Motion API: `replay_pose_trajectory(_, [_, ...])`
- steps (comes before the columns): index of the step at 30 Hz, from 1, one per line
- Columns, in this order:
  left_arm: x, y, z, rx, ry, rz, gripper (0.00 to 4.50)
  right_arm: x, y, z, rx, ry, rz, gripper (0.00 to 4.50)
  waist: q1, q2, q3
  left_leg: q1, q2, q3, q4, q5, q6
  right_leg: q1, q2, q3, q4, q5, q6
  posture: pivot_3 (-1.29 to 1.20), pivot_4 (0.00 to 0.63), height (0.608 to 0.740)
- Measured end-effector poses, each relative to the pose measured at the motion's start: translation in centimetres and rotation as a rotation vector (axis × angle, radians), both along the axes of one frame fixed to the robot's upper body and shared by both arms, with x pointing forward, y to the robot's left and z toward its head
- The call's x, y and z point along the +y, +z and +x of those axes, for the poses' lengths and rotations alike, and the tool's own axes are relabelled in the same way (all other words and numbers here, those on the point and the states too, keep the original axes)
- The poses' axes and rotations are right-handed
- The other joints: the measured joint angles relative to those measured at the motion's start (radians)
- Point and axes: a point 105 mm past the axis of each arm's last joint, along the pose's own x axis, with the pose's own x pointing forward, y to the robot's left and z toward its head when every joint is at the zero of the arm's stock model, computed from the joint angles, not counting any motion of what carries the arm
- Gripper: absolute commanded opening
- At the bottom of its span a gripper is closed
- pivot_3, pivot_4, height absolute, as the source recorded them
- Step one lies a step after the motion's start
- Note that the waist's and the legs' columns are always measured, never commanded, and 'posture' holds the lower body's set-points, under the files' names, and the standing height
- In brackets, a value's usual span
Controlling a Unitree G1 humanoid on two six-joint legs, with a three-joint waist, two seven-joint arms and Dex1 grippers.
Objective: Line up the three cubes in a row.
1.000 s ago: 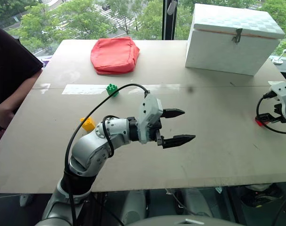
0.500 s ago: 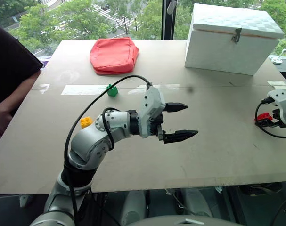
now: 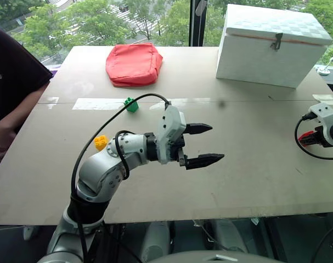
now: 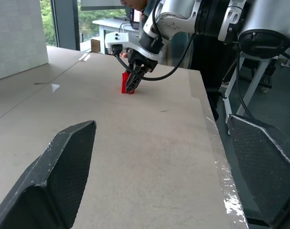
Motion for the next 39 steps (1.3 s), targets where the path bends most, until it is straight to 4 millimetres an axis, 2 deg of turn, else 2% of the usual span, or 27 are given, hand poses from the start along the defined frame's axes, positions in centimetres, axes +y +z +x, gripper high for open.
replay_pose_trajectory(2, [0.3, -0.6, -0.1, 0.016, 0.009, 0.007, 4.5, 0.7, 0.6, 0.1, -0.014, 0.059, 0.002, 1.35, -0.003, 0.0, 0.0, 0.0, 0.0, 0.0, 0.0, 0.0, 0.0, 0.0, 0.0, 0.0, 0.0, 0.0, 0.0, 0.0, 0.15, 0.74])
replay_pose_trajectory(4, [1.1, -1.2, -0.2, 0.023, 0.033, 0.017, 4.5, 2.6, 1.4, 0.1, -0.05, 0.188, 0.02, 1.35, -0.005, 0.0, 0.0, 0.0, 0.001, -0.001, 0.0, 0.0, 0.0, 0.0, 0.0, 0.0, 0.0, 0.0, 0.0, 0.0, 0.15, 0.74])
replay_pose_trajectory(7, [2.6, -2.0, -0.4, 0.03, 0.08, 0.035, 4.5, 7.6, 2.9, -0.4, -0.098, 0.476, 0.055, 1.35, -0.015, 0.001, 0.0, 0.001, 0.002, -0.001, -0.001, 0.0, 0.0, 0.0, 0.001, 0.0, 0.0, -0.001, 0.001, 0.0, 0.15, 0.74])
replay_pose_trajectory(9, [4.1, -3.0, -0.8, 0.052, 0.126, 0.059, 4.5, 12.1, 3.8, -1.3, -0.103, 0.733, 0.035, 1.35, -0.024, 0.001, 0.001, 0.001, 0.002, -0.001, -0.001, 0.0, 0.0, -0.001, 0.001, 0.0, 0.0, -0.002, 0.003, 0.0, 0.15, 0.74])
replay_pose_trajectory(12, [5.7, -3.5, -1.4, 0.046, 0.159, 0.095, 4.5, 16.3, 3.5, -1.3, -0.092, 0.955, -0.018, 1.35, -0.024, 0.001, 0.001, 0.001, 0.002, -0.001, 0.0, 0.0, 0.0, 0.0, 0.001, -0.001, 0.001, -0.005, 0.0, 0.0, 0.15, 0.74])
replay_pose_trajectory(16, [7.4, -3.9, -2.0, 0.044, 0.188, 0.134, 4.5, 20.4, 2.6, -0.9, -0.082, 1.161, -0.056, 1.35, -0.018, 0.001, 0.001, 0.0, 0.002, -0.001, 0.001, 0.0, 0.0, 0.0, 0.0, -0.001, 0.001, -0.004, -0.001, 0.0, 0.15, 0.74])
replay_pose_trajectory(19, [8.3, -3.6, -2.0, 0.03, 0.213, 0.144, 4.5, 21.7, 2.6, -0.1, -0.092, 1.243, -0.09, 1.35, -0.01, 0.001, 0.001, -0.001, 0.001, -0.001, 0.001, 0.0, 0.0, 0.0, 0.0, -0.001, 0.0, -0.002, -0.005, 0.0, 0.15, 0.74])
replay_pose_trajectory(27, [9.1, -2.7, -2.3, 0.011, 0.259, 0.126, 4.5, 22.3, 1.5, 0.8, -0.052, 1.313, -0.09, 1.35, -0.007, 0.001, 0.001, -0.001, 0.001, -0.001, 0.0, 0.0, 0.0, -0.001, 0.0, -0.001, 0.0, -0.002, -0.005, 0.0, 0.15, 0.74])
replay_pose_trajectory(39, [9.4, -2.6, -2.7, 0.023, 0.299, 0.11, 4.5, 22.9, 1.0, 1.5, -0.01, 1.35, -0.094, 1.35, -0.02, 0.001, 0.001, 0.0, 0.002, -0.001, 0.0, 0.0, 0.0, 0.0, 0.0, -0.001, 0.001, -0.002, -0.005, 0.0, 0.15, 0.74])
